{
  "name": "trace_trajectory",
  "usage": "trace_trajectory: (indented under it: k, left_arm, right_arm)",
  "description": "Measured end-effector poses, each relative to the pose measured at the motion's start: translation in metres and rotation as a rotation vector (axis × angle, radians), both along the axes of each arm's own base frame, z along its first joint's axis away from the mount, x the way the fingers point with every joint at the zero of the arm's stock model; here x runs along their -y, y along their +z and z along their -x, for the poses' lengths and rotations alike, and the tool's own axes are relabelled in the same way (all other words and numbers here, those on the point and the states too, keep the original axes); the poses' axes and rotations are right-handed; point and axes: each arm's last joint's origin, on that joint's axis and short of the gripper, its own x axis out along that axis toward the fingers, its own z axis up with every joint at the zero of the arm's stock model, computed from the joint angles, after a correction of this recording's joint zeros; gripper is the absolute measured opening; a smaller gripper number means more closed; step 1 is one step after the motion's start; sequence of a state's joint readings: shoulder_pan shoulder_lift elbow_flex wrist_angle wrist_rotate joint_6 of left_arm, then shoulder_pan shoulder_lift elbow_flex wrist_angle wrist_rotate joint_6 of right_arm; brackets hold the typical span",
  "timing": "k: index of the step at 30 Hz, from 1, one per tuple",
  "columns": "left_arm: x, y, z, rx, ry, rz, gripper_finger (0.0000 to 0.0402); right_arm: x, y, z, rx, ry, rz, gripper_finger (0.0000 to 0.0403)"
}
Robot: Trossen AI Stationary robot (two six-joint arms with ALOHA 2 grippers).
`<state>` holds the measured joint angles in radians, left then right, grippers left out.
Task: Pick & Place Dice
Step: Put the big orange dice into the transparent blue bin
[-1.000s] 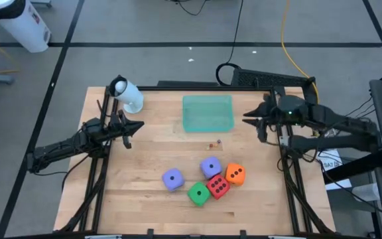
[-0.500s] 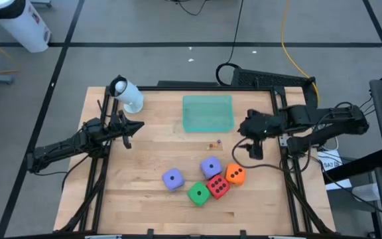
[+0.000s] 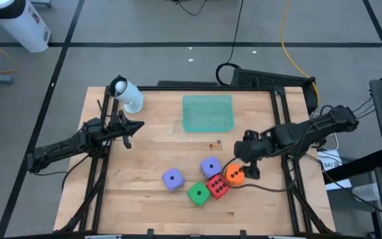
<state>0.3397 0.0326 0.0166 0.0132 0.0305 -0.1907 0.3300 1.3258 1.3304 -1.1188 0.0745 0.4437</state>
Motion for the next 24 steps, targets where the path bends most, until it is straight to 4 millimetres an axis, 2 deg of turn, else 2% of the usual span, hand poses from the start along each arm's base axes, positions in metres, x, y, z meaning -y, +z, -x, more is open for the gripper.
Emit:
trace_trajectory:
  k: [7,16,24]
  left_arm:
    - [0.000,0.000,0.000,-0.002,0.006,-0.005,0.0026]
    - [0.000,0.000,0.000,-0.003,0.006,-0.004,0.0026]
    - [0.000,0.000,0.000,-0.003,0.006,-0.004,0.0026]
  right_arm:
    - [-0.017,-0.022,-0.016,-0.079,0.024,0.024,0.0398]
    - [-0.028,-0.049,-0.033,-0.192,-0.027,0.004,0.0399]
    - [-0.030,-0.055,-0.034,-0.175,-0.040,-0.019,0.0400]
